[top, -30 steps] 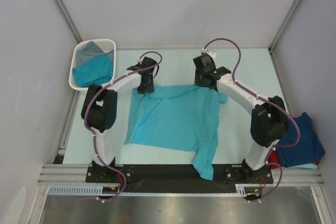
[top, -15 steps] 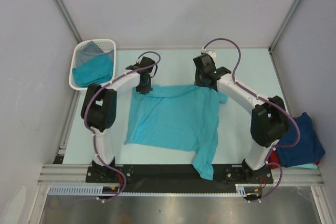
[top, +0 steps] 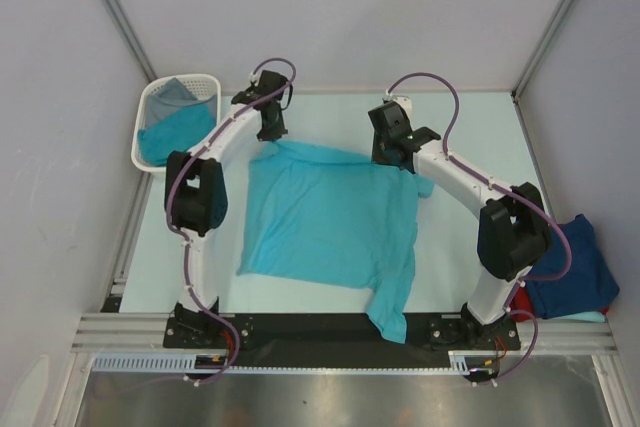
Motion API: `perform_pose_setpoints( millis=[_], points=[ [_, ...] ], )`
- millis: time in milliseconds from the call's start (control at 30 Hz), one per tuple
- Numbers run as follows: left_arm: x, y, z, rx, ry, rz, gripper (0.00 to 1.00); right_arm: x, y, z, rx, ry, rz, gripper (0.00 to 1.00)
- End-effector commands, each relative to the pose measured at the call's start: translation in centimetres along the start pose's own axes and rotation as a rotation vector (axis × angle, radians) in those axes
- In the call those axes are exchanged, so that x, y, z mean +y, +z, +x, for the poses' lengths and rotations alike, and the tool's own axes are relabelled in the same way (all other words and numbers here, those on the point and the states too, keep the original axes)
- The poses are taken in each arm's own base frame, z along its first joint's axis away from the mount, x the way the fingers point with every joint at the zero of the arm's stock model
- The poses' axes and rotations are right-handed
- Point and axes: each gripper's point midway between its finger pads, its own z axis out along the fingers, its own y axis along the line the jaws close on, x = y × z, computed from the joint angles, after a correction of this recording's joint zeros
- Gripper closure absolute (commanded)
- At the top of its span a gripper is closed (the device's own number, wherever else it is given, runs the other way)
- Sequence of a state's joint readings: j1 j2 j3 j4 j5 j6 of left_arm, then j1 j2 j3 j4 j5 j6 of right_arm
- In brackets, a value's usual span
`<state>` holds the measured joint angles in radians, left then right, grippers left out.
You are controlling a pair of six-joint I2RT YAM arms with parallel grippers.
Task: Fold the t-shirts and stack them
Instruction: Flatten out the tshirt
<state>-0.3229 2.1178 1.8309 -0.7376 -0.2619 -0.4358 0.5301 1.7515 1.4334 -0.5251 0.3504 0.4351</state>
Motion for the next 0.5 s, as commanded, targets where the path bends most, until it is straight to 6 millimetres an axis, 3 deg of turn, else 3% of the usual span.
perform_pose_setpoints(
  millis=[0,33,100,167,333,467],
  points=[
    [0.7,0.4,-3.3,-0.026,-0.007,-0.021,1.00,0.9,-1.5,-2.6,-0.063,0.028,-0.040,0.64],
    [0.3,0.2,-4.6,-0.047,-0.014,-0.011,1.00,0.9,-1.6,-2.7,-0.065,0.029,-0.043,0.64],
    [0.6,1.8,-4.0,-0.008,-0.010,-0.028,1.00,0.8,-1.6,-2.7,-0.064,0.030,-0.041,0.64],
    [0.7,2.1,-5.0,-0.018,-0.022,-0.023,1.00,0.8,-1.6,-2.5,-0.061,0.029,-0.043,0.64],
    [0.8,5.0,-4.8,0.015,-0.045,-0.007,0.99,1.0,-1.7,-2.1,-0.051,0.030,-0.054,0.65],
    [1.2,6.5,-4.2,0.036,-0.043,-0.027,0.89,1.0,-1.7,-1.8,-0.048,0.027,-0.059,0.64]
  ],
)
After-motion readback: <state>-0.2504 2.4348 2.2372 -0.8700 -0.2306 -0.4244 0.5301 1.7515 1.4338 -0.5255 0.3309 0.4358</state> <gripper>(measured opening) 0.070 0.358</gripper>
